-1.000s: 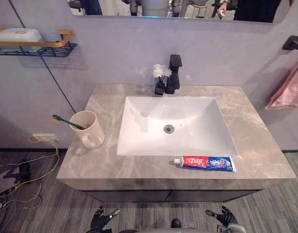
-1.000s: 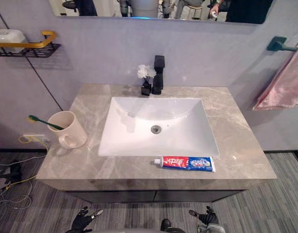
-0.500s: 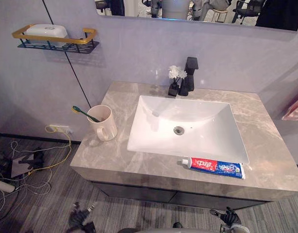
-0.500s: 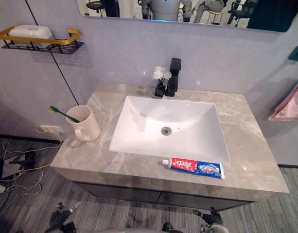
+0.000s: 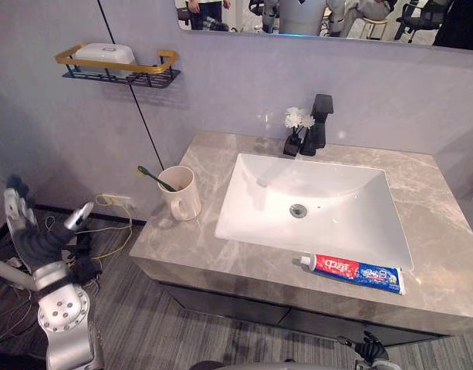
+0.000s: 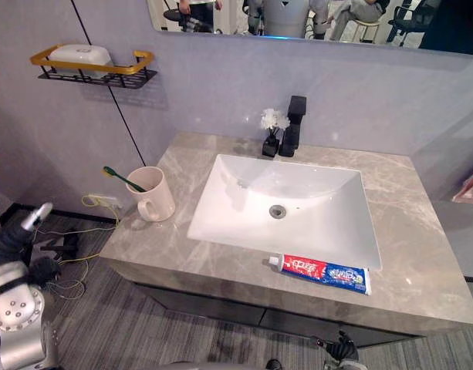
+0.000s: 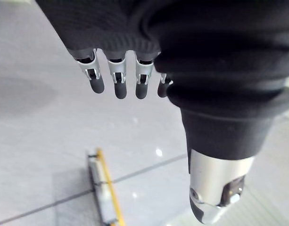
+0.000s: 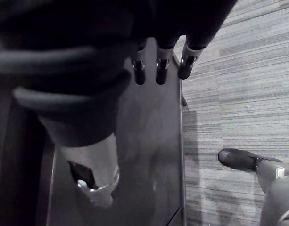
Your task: Organize washtable
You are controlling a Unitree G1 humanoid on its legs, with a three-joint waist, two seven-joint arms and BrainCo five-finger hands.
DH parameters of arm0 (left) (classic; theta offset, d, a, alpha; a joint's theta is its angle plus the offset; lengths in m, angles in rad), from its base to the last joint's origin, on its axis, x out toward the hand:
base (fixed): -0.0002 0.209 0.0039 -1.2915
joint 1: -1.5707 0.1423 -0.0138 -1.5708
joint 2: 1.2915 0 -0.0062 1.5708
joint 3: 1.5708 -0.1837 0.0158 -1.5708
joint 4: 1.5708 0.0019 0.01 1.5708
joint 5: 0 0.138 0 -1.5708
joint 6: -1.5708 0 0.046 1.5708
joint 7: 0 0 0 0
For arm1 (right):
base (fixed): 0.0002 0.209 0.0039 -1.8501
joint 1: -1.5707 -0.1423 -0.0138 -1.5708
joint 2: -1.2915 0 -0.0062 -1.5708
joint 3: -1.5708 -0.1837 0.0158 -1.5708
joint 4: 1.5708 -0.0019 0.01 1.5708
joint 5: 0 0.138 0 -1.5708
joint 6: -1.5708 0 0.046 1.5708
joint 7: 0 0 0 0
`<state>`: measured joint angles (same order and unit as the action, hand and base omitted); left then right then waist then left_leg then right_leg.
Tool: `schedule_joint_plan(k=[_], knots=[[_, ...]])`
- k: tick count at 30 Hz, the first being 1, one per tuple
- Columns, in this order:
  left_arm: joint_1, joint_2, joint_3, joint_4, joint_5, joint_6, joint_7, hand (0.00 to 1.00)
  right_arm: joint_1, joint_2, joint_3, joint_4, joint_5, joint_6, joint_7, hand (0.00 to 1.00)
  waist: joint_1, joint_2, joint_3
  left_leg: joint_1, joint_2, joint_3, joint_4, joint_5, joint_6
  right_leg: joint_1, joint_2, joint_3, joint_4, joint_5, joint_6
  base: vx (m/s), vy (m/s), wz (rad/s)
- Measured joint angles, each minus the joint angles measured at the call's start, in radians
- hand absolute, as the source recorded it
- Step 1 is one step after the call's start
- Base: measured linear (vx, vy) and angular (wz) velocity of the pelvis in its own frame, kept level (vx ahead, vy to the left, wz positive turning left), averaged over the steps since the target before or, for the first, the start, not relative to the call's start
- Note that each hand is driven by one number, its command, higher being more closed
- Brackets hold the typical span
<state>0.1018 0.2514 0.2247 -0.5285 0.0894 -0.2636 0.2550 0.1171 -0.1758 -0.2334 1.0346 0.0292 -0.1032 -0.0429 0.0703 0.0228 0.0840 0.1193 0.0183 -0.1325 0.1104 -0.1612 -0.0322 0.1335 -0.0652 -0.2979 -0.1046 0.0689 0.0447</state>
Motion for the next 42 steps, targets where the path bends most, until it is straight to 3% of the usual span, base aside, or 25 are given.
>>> schedule_joint_plan(k=[7,10,13,17,29,42], knots=[[-0.11,0.065,-0.316,-0.075,0.044,-0.025,-0.073,0.0,0.018,0.004,0.058,0.002,0.0,-0.001,0.02,0.0,-0.008,0.002,-0.004,-0.003,0.011,0.016,0.009,-0.001,-0.001,-0.007,0.011,0.016,-0.001,0.006,-0.009,-0.04,0.01,-0.08],[-0.175,0.068,-0.498,-0.054,0.082,-0.024,-0.123,0.0,0.012,0.007,0.076,0.002,0.0,0.0,0.026,0.0,-0.016,-0.002,-0.008,-0.022,0.015,0.026,0.01,0.0,-0.001,-0.026,0.015,0.024,-0.001,0.012,-0.016,-0.04,0.006,-0.09],[-0.253,0.064,-0.627,0.044,0.124,-0.011,-0.178,0.0,0.006,0.007,0.077,0.0,0.0,0.0,0.026,0.0,-0.05,-0.002,-0.012,-0.026,0.018,0.034,0.01,0.0,-0.001,-0.035,0.017,0.03,-0.001,0.012,-0.017,-0.03,0.017,-0.07],[-0.303,0.031,-0.722,0.169,0.169,0.021,-0.233,0.0,0.008,0.009,0.077,-0.003,0.0,0.002,0.026,0.0,-0.058,0.001,-0.019,-0.037,0.02,0.057,0.009,0.0,-0.001,-0.059,0.019,0.053,-0.001,0.016,-0.016,0.0,0.028,-0.17],[-0.323,-0.015,-0.822,0.516,0.348,0.083,-0.259,0.0,0.016,0.015,0.065,-0.047,0.0,0.004,0.025,0.0,-0.098,-0.007,-0.014,-0.017,0.018,0.067,-0.013,0.001,-0.002,-0.064,0.015,0.066,-0.001,0.021,-0.013,0.02,0.023,-0.04],[-0.411,-0.051,-0.874,0.738,0.473,0.103,-0.255,0.0,-0.016,0.022,0.045,-0.047,0.021,0.005,0.022,0.0,-0.136,0.002,0.034,0.0,0.019,0.08,-0.042,0.005,-0.007,-0.065,0.015,0.07,-0.002,0.019,-0.01,0.0,0.003,-0.01]])
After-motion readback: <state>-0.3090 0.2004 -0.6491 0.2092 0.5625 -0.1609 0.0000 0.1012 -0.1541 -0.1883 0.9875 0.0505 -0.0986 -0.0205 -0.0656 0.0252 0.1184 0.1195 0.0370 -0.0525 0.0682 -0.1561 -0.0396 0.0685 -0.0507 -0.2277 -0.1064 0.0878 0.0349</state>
